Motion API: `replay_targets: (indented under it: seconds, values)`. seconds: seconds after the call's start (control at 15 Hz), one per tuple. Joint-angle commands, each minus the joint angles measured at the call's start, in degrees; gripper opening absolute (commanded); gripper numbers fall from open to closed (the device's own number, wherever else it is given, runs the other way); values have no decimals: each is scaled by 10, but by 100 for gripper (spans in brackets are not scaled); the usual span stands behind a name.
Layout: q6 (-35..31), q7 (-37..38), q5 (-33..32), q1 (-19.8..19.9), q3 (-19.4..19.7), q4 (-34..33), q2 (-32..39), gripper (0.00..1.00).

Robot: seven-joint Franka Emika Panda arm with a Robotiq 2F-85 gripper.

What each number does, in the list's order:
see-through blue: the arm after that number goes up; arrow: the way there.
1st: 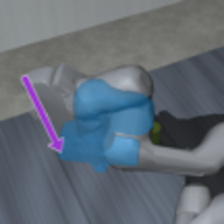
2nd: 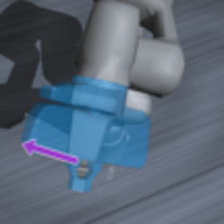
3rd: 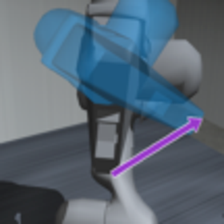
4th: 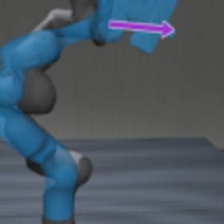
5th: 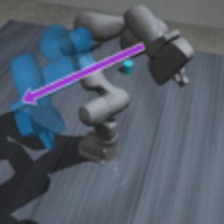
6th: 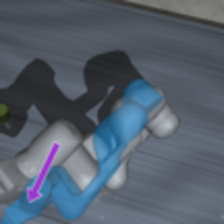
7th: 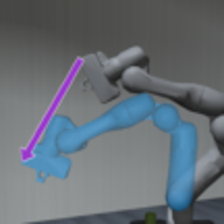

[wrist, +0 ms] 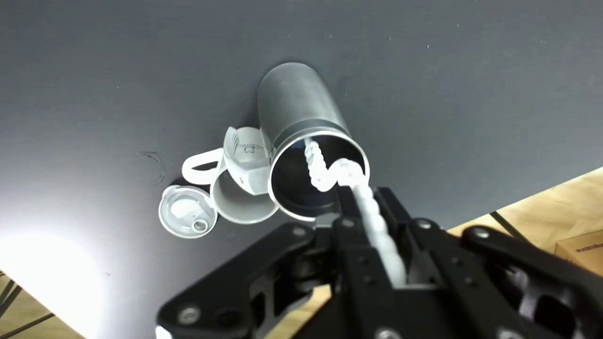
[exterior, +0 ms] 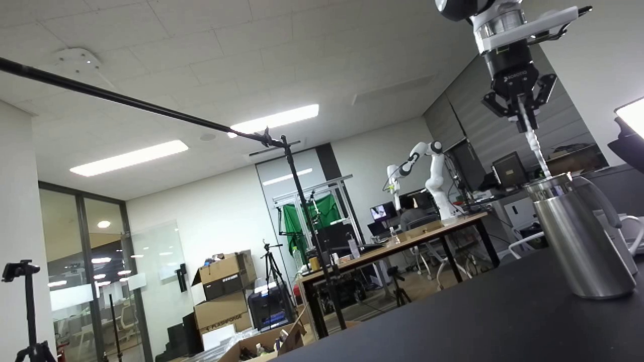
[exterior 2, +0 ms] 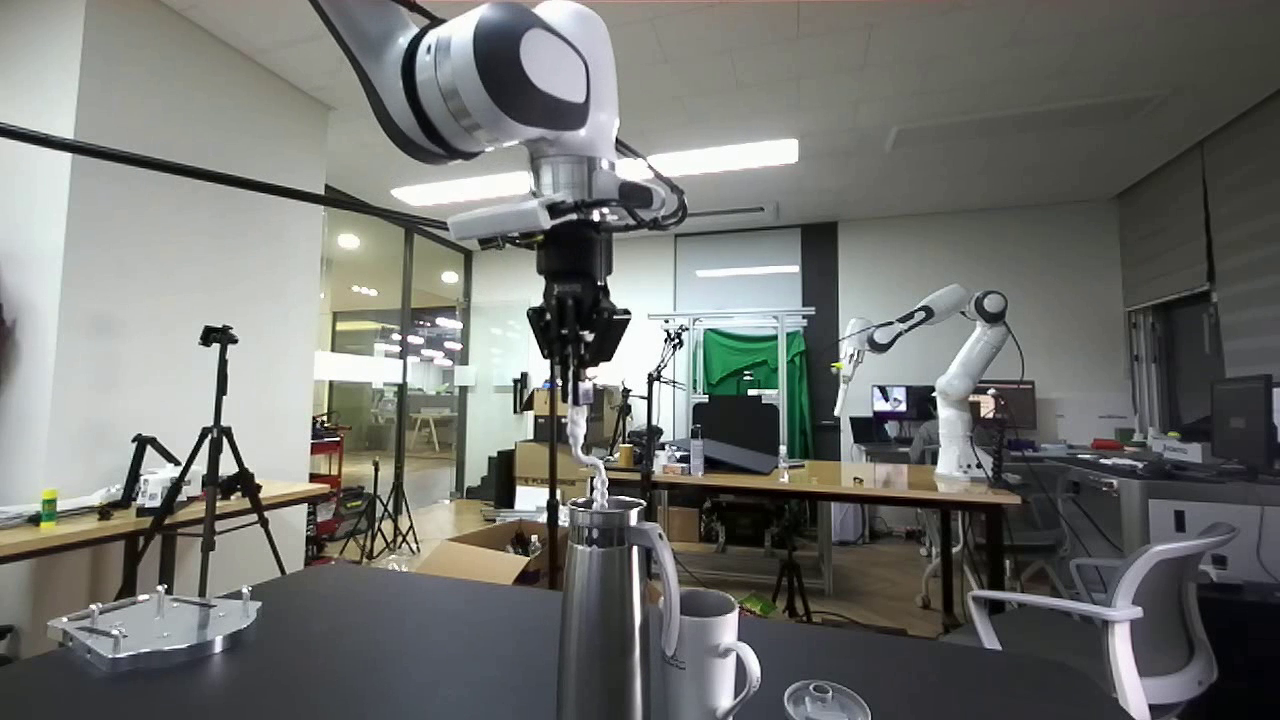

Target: Lift and lower the thing in the flask six times

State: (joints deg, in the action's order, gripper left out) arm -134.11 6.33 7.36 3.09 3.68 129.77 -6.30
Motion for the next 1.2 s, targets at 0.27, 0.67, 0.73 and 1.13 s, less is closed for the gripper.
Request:
replay_targets:
  seconds: [0.27, 0.67, 0.73, 1.13]
  values:
    - [-5, -76, 45, 0, -4, -31, 115, 4]
    - [54, -62, 11, 3, -1, -40, 33, 4]
    - [65, -59, 4, 3, 0, -41, 20, 4]
    - [52, -88, 43, 8, 13, -40, 25, 4]
